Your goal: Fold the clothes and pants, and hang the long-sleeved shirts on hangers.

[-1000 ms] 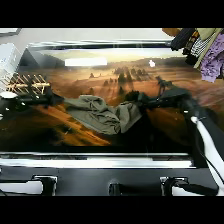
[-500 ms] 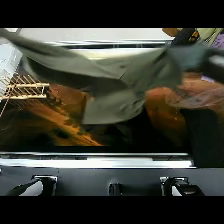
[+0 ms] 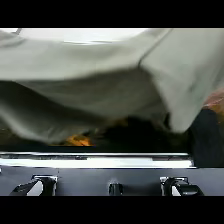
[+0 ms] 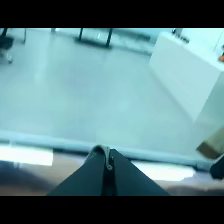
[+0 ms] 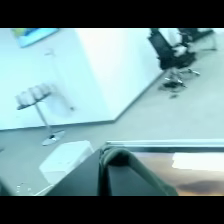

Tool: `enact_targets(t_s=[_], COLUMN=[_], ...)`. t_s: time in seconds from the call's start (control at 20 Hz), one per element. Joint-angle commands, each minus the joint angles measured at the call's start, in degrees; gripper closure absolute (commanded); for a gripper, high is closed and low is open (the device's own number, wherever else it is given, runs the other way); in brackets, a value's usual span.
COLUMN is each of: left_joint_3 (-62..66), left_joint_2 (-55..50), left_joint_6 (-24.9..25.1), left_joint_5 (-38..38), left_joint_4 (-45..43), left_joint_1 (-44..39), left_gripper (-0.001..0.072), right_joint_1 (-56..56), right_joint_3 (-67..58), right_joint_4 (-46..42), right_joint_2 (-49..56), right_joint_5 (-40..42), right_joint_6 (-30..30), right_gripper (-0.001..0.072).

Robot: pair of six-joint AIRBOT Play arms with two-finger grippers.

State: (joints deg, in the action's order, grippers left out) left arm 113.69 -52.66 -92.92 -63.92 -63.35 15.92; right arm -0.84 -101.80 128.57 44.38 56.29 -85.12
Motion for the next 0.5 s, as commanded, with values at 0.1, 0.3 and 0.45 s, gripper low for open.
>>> enact_targets(t_s=[0.1,0.3,0.45], left_joint_3=[-11.26,-23.71,-25.79], left_joint_2=[-10.23,-25.99,-38.91], left_joint_6=[1.6,3.17,3.13], left_joint_5=[-8.98,-1.84,2.51], left_joint_4=[-2.29,-2.47,-2.23], left_joint_1=[-0.85,-2.1,-3.5], left_gripper=[0.0697,0.0697,0.0697], right_joint_1=[-0.02,0.09,0.09], right_joint_3=[-1.03,-1.03,-1.03], right_joint_4=[-6.45,-5.49,-0.9], right_joint_2=[19.82,41.42,55.43], right_joint_5=[1.99,1.75,-3.54], right_joint_6=[1.31,-0.09,-0.46], right_gripper=[0.0688,0.0688,0.0687])
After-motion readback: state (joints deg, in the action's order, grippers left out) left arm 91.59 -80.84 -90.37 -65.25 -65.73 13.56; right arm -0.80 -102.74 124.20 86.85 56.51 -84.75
